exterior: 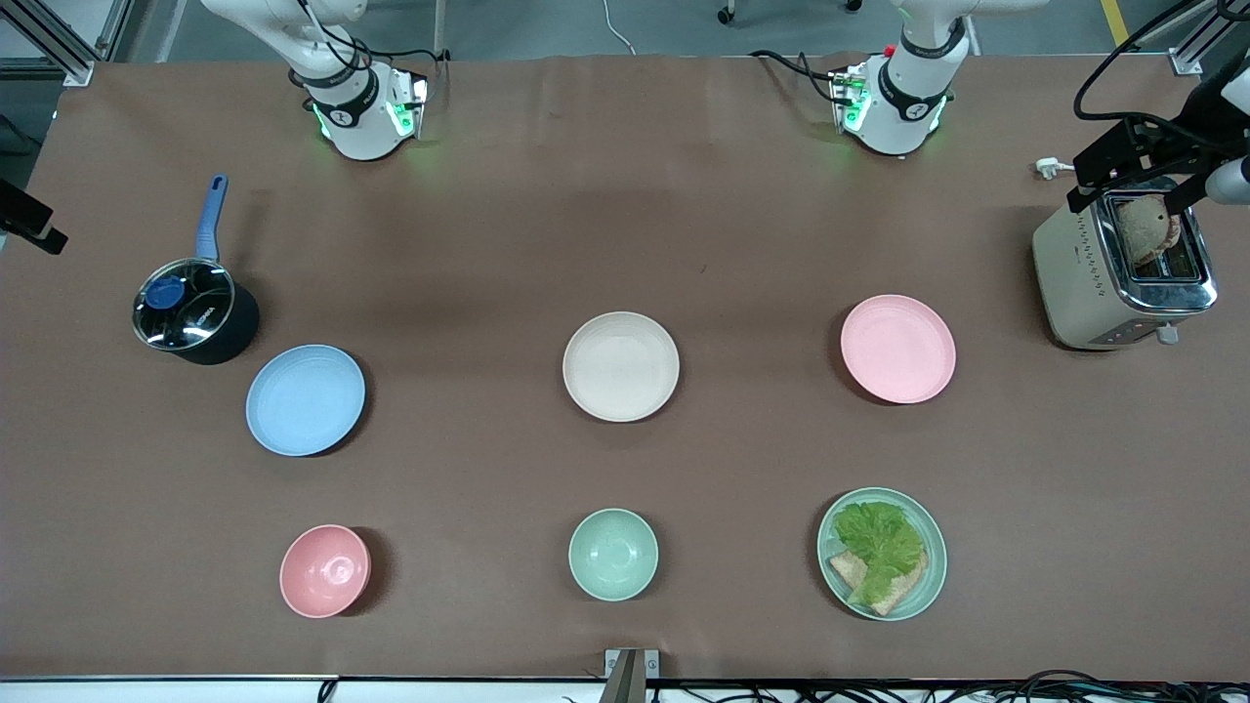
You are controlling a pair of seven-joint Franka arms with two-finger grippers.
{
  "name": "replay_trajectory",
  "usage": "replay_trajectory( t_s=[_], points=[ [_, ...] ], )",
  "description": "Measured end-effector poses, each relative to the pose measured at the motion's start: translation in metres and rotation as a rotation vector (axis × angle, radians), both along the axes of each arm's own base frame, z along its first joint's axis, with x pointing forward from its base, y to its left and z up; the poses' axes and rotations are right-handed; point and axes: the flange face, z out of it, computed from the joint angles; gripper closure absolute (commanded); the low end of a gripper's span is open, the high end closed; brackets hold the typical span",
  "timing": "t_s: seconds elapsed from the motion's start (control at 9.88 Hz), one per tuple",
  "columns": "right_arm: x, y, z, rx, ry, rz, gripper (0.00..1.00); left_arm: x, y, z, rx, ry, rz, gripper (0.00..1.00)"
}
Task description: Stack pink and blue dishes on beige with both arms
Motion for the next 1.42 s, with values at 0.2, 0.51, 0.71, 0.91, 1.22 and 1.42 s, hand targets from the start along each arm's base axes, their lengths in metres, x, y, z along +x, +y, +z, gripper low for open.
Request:
replay_trajectory(
  t_s=[0.2, 0.51, 0.71, 0.91, 1.22, 1.42],
  points=[
    [0.000, 0.000, 0.000, 0.000, -0.001, 0.000, 0.00, 0.000, 0.001, 0.000, 0.000, 0.000, 0.001, 0.00],
    [0.000, 0.000, 0.000, 0.000, -0.001, 0.000, 0.00, 0.003, 0.005, -0.008, 0.001, 0.016, 0.010, 0.00],
    [0.000, 0.000, 0.000, 0.000, 0.000, 0.000, 0.00, 0.011, 0.028, -0.026, -0.009, 0.054, 0.054, 0.00],
    [0.001, 0.000, -0.002, 0.000, 0.004, 0.000, 0.00, 0.026, 0.059, -0.073, -0.037, 0.077, 0.072, 0.00],
    [0.022, -0.007, -0.038, 0.003, 0.056, 0.016, 0.00, 0.036, 0.115, -0.175, -0.102, 0.074, 0.054, 0.00],
    [0.067, -0.028, -0.116, 0.010, 0.091, 0.087, 0.00, 0.027, 0.134, -0.241, -0.131, 0.060, 0.023, 0.02]
  ],
)
